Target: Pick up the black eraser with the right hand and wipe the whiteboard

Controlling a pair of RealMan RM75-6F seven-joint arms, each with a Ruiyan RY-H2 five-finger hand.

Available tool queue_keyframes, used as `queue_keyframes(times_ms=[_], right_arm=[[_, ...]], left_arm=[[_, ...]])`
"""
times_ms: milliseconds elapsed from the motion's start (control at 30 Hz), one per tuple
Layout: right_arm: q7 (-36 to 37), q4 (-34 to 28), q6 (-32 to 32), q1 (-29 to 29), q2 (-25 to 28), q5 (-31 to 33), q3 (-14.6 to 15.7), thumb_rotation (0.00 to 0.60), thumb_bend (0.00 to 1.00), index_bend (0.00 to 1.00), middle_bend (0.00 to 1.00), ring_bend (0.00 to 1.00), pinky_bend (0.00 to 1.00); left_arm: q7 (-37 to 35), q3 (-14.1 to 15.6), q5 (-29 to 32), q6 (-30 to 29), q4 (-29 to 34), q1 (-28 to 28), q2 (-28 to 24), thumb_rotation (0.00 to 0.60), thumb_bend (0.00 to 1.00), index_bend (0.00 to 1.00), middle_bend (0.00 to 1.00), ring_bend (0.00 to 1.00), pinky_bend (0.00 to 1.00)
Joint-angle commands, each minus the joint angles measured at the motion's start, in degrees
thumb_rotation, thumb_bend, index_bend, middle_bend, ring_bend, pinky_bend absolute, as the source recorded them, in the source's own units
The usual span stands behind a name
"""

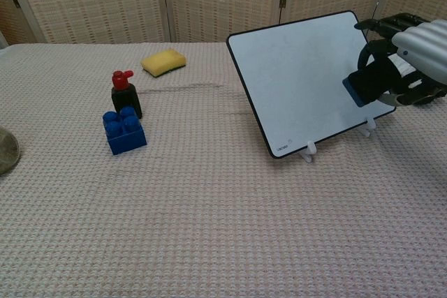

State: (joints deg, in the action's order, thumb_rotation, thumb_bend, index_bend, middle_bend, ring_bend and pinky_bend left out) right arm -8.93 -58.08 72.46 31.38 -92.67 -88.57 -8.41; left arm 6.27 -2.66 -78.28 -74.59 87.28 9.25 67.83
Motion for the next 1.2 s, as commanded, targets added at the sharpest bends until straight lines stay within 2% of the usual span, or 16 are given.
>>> queue_keyframes(times_ms=[33,267,467,733,800,900,933,1033,1200], right_arm=[[0.1,5.1,1.7,2.6,-4.8,-0.4,-2.0,0.6,0.31,0.62,0.08,0.05,0.0],[1.7,12.6,1.4,5.3,-10.2,1.3,-3.9,0.6,0.31,0.62,0.09,0.04,0.0],[2.5,16.6,-0.2,6.7,-12.9,2.7,-4.2,0.6,0.31,0.58,0.08,0.04,0.0],[1.9,16.1,-1.4,7.3,-13.3,4.3,-4.5,0.6,0.31,0.47,0.03,0.02,0.0],[2.0,15.6,-1.7,7.1,-12.9,4.6,-4.3,0.6,0.31,0.38,0.01,0.01,0.0],[2.5,13.1,-1.9,6.4,-11.5,5.1,-4.0,0.6,0.31,0.15,0.0,0.0,0.0],[2.8,12.2,-1.4,6.0,-10.8,5.0,-3.8,0.6,0.31,0.1,0.0,0.0,0.0],[2.3,10.0,-0.8,5.3,-9.0,5.0,-3.5,0.6,0.31,0.02,0.0,0.0,0.0],[0.9,4.9,0.0,4.3,-6.0,5.2,-3.4,0.6,0.31,0.0,0.0,0.0,0.0]], left_arm=[[-1.7,0.1,0.2,0.5,0.4,0.0,-0.7,0.6,0.21,0.05,0.06,0.02,0.0],[-6.5,1.1,-0.8,3.1,0.9,0.6,-2.7,0.6,0.21,0.06,0.06,0.02,0.0],[-10.1,1.8,-1.9,4.6,1.3,1.1,-4.0,0.6,0.21,0.06,0.06,0.02,0.0],[-13.2,2.8,-3.4,5.7,1.7,1.6,-5.3,0.6,0.21,0.06,0.06,0.01,0.0],[-14.1,3.3,-4.5,5.9,2.3,1.7,-5.9,0.6,0.21,0.06,0.06,0.01,0.0],[-14.6,3.7,-5.5,5.0,2.7,1.4,-6.3,0.6,0.21,0.06,0.06,0.01,0.0],[-14.7,3.8,-5.6,4.6,2.7,1.3,-6.4,0.6,0.21,0.06,0.06,0.01,0.0],[-14.4,3.8,-5.6,4.4,2.7,1.2,-6.3,0.6,0.21,0.06,0.06,0.01,0.0],[-13.7,3.9,-5.9,3.9,3.0,1.2,-6.2,0.6,0.21,0.06,0.06,0.01,0.0]])
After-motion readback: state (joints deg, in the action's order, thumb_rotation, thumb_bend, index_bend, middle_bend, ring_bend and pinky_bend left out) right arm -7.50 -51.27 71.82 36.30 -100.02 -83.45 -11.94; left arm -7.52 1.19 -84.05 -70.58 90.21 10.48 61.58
